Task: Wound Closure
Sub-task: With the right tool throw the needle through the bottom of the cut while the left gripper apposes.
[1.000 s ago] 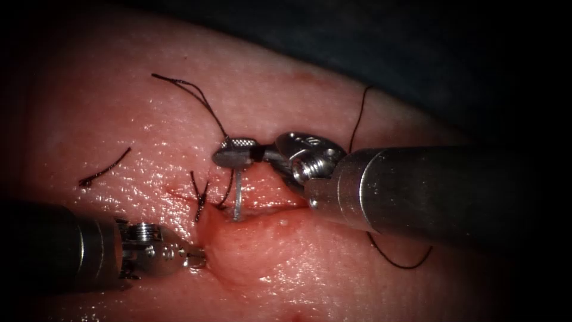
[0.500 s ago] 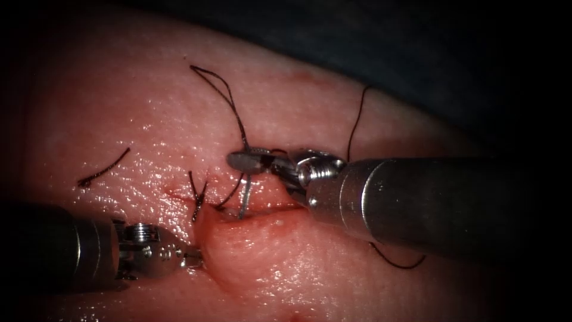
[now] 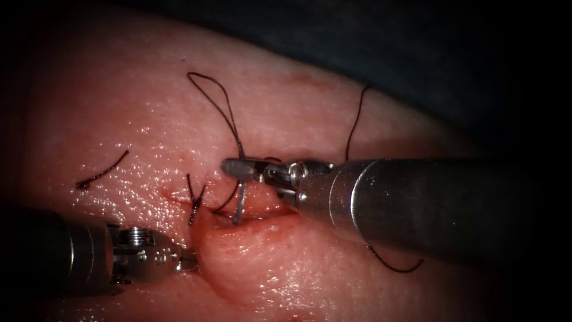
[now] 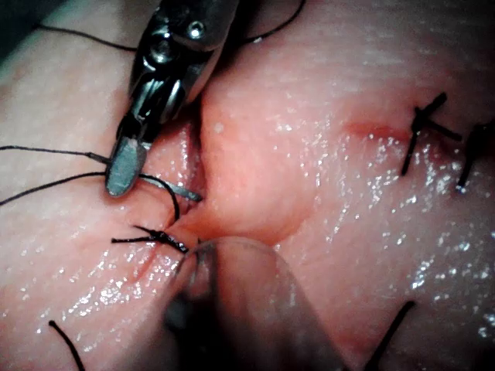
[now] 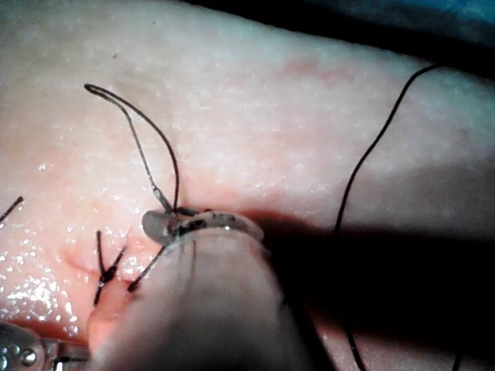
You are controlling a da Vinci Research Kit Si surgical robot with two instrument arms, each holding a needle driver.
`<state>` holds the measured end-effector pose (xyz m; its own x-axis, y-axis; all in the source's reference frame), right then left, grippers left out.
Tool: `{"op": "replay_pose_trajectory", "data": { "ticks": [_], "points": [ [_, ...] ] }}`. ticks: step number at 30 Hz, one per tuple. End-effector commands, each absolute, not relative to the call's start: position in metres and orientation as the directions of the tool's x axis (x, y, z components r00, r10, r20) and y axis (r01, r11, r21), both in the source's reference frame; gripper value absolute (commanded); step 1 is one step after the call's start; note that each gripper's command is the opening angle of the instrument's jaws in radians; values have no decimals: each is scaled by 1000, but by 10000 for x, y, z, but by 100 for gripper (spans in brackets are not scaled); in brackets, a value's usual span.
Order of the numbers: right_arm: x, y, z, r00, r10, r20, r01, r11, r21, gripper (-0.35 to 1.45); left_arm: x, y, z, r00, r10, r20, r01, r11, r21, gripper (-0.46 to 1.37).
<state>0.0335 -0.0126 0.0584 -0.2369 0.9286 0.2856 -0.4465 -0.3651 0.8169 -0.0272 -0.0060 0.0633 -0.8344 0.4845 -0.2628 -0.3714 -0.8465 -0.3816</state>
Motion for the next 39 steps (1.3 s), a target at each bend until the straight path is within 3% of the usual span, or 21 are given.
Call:
{"op": "replay_pose_trajectory", "data": {
  "ticks": [1, 20, 39],
  "points": [
    [335, -128, 585, -239, 921, 306, -443, -384, 810, -35, -272, -60, 633, -834, 485, -263, -368, -845, -388, -35],
    [345, -177, 576, -306, 808, 504, -349, -588, 730, -35, -272, -60, 633, -836, 484, -261, -369, -845, -387, -35],
    [340, -199, 573, -308, 764, 567, -338, -645, 685, -35, -272, -60, 634, -836, 483, -261, -368, -845, -387, -35]
  ]
}}
